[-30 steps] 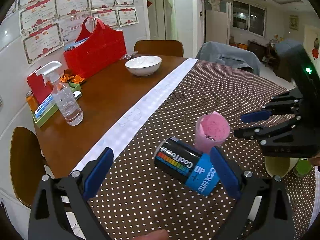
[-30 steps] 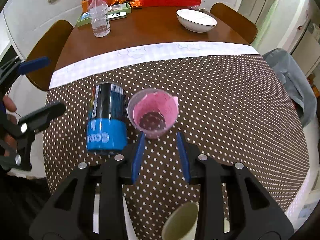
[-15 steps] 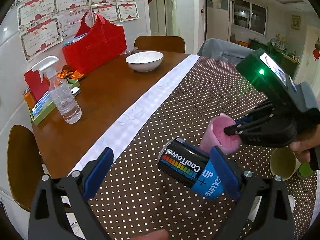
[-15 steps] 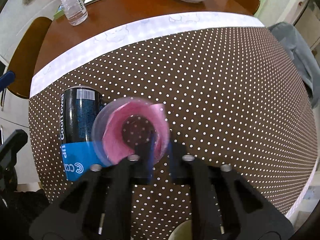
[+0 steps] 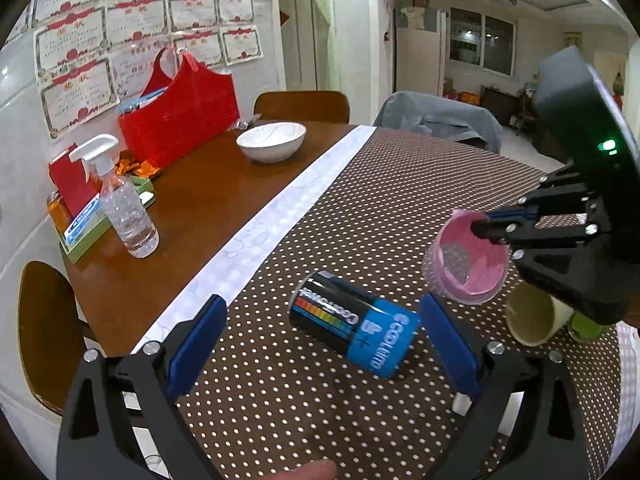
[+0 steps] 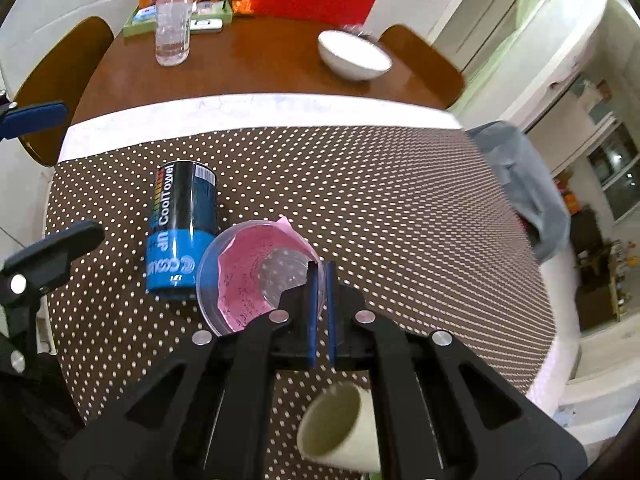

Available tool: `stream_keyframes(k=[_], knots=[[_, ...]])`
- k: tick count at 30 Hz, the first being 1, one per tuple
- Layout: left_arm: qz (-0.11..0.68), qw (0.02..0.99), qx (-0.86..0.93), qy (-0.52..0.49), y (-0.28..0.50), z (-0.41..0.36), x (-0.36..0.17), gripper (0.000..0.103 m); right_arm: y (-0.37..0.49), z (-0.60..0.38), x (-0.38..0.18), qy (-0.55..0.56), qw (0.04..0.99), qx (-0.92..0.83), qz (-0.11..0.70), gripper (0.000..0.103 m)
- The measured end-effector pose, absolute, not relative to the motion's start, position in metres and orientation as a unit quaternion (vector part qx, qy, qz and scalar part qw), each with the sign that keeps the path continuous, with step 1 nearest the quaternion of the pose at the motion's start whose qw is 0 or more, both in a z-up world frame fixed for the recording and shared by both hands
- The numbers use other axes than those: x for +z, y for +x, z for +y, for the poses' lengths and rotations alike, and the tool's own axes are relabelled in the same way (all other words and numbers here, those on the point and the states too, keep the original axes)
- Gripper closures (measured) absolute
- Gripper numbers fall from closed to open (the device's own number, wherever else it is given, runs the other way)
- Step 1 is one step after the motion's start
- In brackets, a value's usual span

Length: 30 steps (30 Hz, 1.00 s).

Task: Flip cup upside down

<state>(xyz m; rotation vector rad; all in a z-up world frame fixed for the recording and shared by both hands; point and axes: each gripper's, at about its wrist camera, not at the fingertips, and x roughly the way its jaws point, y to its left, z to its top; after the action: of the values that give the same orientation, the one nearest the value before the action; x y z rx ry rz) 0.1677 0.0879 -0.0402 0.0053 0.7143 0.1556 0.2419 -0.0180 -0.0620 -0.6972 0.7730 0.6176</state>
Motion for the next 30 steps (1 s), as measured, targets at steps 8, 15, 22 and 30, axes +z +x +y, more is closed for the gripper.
stream_keyframes(k=[8,15,22,30], knots=[[0.333,0.941,0.045,0.026,0.141,0.057,-0.034,0.008,0.177,-0.066,-0.04,-0.3,0.87,0.246,0.303,0.099],[0.325,0.944,0.008,0.049,0.117,0.026,-0.041,0.008,0.098,-0.124,-0.061,-0.282,0.906,0.166,0.268,0.099],[0.319,0.945,-0.024,0.062,0.084,0.004,-0.051,0.008,0.044,-0.133,-0.105,-0.301,0.912,0.103,0.259,0.099],[0.321,0.944,-0.029,0.07,0.064,-0.006,-0.063,0.008,0.032,-0.115,-0.158,-0.372,0.9,0.052,0.222,0.099]])
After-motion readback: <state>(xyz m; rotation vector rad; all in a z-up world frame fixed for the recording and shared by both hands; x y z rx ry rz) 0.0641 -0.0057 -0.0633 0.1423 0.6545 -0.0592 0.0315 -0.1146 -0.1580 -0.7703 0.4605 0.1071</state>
